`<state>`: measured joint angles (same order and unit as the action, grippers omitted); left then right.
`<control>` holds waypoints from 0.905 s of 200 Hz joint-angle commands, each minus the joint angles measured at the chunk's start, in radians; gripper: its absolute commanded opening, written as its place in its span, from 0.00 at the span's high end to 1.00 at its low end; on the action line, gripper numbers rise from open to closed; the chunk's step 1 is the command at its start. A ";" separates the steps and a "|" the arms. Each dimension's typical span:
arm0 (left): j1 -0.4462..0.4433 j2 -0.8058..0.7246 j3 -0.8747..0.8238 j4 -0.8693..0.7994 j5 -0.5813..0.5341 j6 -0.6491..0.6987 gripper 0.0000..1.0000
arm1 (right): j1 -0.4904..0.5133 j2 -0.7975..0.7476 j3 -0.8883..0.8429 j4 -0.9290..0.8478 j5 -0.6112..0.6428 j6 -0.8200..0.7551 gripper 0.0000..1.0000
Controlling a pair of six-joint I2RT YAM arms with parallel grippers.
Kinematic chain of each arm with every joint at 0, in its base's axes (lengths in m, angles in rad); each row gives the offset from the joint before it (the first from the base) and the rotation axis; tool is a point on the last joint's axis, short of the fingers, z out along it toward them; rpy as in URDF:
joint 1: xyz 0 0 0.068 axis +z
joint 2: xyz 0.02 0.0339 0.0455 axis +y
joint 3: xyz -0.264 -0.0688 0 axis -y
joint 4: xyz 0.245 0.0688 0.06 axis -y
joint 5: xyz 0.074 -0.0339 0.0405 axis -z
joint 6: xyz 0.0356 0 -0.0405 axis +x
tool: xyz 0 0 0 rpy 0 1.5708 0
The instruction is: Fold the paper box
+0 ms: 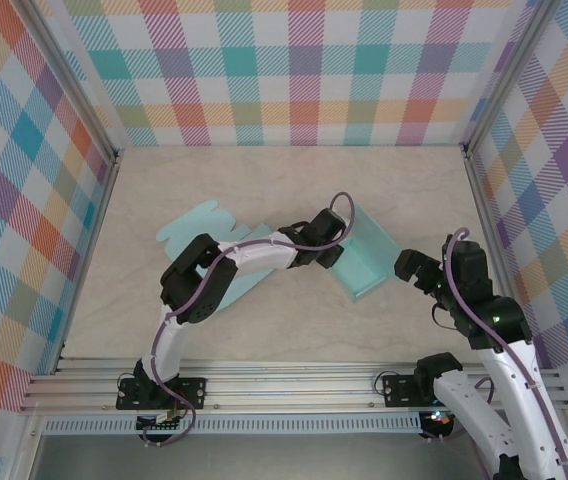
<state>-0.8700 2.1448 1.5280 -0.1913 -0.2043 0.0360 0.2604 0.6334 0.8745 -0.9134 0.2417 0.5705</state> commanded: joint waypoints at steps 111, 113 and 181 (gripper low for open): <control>-0.014 -0.116 -0.173 -0.028 -0.194 -0.376 0.85 | -0.003 0.026 0.010 0.048 -0.046 -0.012 0.01; -0.014 -0.121 -0.179 -0.029 -0.194 -0.381 0.85 | -0.003 0.027 0.009 0.049 -0.048 -0.012 0.00; -0.052 -0.280 -0.328 -0.127 -0.277 -0.532 0.83 | -0.003 0.080 -0.028 0.116 -0.104 -0.024 0.00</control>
<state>-0.9081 1.9587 1.2613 -0.2646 -0.4313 -0.3878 0.2604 0.7006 0.8711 -0.8513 0.1787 0.5629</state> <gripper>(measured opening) 0.158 0.997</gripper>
